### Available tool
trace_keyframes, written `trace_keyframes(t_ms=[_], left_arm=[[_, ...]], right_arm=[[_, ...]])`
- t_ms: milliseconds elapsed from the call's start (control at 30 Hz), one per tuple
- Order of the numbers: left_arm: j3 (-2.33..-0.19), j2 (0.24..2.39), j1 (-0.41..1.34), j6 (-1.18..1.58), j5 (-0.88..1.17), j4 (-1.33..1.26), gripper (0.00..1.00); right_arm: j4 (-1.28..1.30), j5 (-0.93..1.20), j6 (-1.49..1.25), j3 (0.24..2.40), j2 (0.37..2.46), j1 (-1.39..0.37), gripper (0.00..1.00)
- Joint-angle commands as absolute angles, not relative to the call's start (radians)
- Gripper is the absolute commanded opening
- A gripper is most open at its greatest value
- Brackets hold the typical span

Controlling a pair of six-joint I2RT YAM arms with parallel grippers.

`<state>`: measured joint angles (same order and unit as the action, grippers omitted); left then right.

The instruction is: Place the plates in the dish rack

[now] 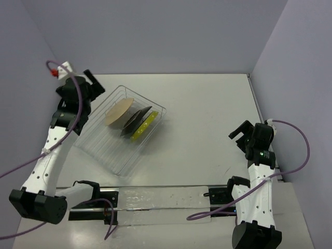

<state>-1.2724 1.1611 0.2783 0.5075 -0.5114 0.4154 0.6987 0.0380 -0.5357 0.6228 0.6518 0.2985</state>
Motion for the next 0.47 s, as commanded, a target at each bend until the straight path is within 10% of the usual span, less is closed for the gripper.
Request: trace_keyframes(t_ms=[0,433], left_arm=[[-1.177,0.982,0.101,0.725,-0.453,0.476,0.99],[-1.099,0.919,0.036,0.812,-0.476,0.551,0.99]], right_arm=[[0.692,-0.043,-0.552,0.673,0.626,0.291,1.0],[0.686,-0.063,-0.539,0.66,0.609,0.29,1.0]])
